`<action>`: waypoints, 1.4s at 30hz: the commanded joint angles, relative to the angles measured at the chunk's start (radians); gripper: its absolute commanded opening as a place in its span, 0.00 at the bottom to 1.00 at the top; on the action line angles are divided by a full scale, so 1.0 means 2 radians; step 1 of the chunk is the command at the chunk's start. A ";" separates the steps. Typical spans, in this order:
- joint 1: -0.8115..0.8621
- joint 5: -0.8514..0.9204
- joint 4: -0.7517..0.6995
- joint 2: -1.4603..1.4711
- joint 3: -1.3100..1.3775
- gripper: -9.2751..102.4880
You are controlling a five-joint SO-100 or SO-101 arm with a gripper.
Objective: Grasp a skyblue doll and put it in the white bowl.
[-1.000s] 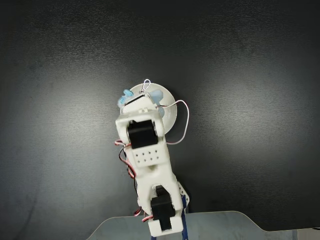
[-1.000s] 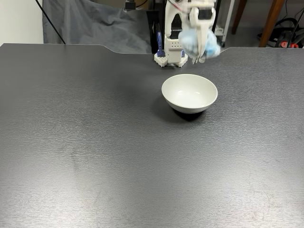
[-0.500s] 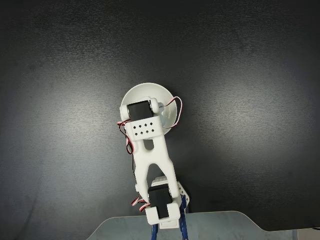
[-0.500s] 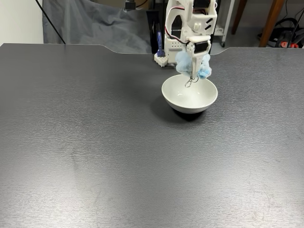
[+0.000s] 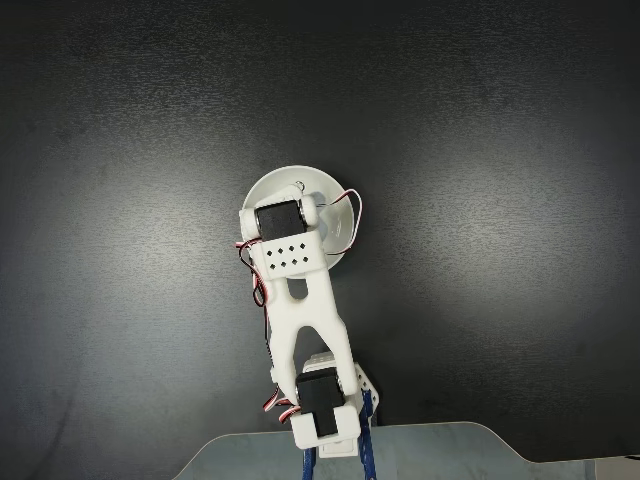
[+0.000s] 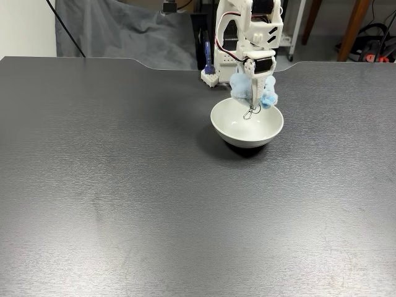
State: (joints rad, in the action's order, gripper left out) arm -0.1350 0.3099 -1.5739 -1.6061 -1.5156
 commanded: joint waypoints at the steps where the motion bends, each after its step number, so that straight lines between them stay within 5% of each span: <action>1: -0.005 -0.001 0.010 -0.009 0.007 0.09; 17: -0.002 -0.005 0.004 -0.009 0.006 0.56; 29: -0.001 -0.006 0.008 -0.028 0.029 0.57; 42: 0.066 -0.114 -0.008 -0.213 0.291 0.56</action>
State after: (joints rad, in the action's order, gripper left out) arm -0.0706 0.1396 -1.5693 -1.9098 -1.0876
